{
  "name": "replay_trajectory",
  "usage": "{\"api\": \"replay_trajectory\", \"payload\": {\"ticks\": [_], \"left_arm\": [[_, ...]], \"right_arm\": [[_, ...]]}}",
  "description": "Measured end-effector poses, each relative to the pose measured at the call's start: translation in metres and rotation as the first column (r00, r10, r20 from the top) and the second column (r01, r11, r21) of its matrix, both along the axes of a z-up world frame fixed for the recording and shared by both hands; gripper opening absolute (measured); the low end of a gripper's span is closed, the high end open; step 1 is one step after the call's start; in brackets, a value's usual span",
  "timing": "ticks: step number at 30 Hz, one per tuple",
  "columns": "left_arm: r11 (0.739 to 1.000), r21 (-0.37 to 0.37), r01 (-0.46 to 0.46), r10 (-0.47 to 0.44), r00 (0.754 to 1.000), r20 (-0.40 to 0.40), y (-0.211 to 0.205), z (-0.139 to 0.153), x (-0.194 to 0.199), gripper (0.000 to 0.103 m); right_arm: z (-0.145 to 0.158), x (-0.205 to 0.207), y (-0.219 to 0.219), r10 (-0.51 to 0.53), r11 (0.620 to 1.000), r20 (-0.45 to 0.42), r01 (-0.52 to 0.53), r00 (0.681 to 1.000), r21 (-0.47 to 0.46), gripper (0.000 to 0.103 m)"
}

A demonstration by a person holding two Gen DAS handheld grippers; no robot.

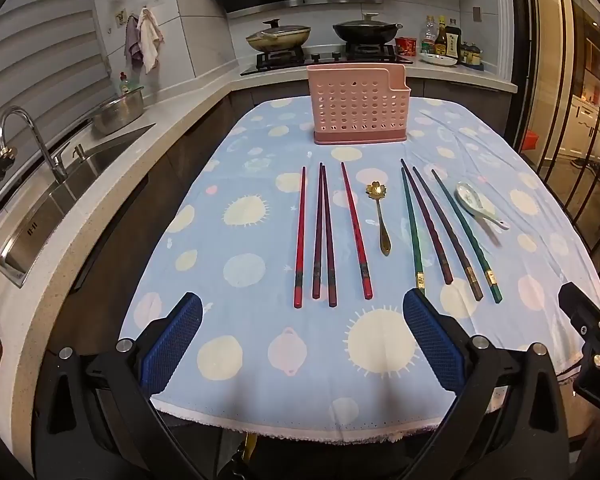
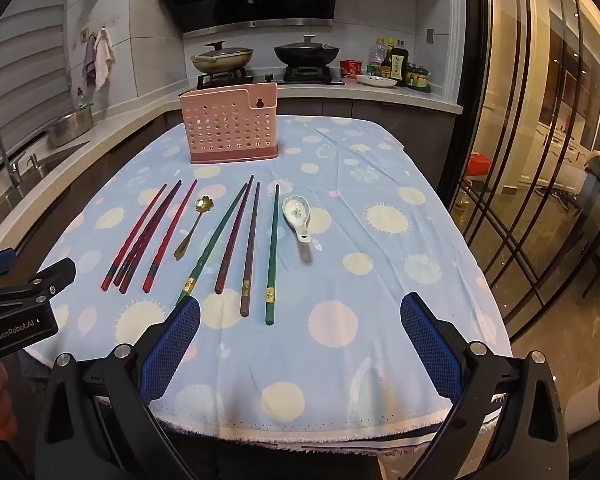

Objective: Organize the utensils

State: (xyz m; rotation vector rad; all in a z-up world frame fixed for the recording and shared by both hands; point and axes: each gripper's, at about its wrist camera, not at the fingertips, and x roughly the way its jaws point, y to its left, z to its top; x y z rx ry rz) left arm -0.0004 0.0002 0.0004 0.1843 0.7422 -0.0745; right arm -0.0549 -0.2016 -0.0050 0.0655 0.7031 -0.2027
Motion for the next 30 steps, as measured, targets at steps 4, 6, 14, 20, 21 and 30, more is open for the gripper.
{"api": "replay_trajectory", "payload": {"ticks": [4, 6, 14, 20, 21, 30], "left_arm": [[1.000, -0.006, -0.002, 0.002, 1.000, -0.002, 0.000, 0.000, -0.001, 0.096], [1.000, -0.010, 0.000, 0.000, 1.000, -0.004, 0.000, 0.000, -0.001, 0.096], [1.000, -0.012, 0.001, -0.001, 1.000, -0.006, -0.001, 0.002, -0.006, 0.096], [1.000, -0.016, 0.002, -0.002, 1.000, -0.007, 0.000, 0.001, -0.005, 0.096], [1.000, -0.016, 0.002, -0.002, 1.000, -0.007, 0.000, 0.001, -0.006, 0.096], [1.000, -0.016, 0.002, -0.003, 1.000, -0.008, 0.001, 0.002, -0.006, 0.096]], "right_arm": [[0.001, -0.002, 0.002, 0.001, 1.000, 0.005, -0.001, 1.000, -0.003, 0.096], [0.002, -0.003, 0.002, 0.001, 1.000, 0.006, -0.001, 1.000, -0.003, 0.096], [0.005, 0.001, 0.001, 0.001, 1.000, 0.004, -0.001, 1.000, -0.002, 0.096], [0.005, -0.004, 0.006, 0.005, 1.000, 0.013, -0.004, 1.000, -0.011, 0.096], [0.007, -0.003, 0.007, 0.004, 1.000, 0.011, -0.004, 1.000, -0.009, 0.096], [0.006, -0.004, 0.007, 0.007, 1.000, 0.014, -0.007, 1.000, -0.008, 0.096]]}}
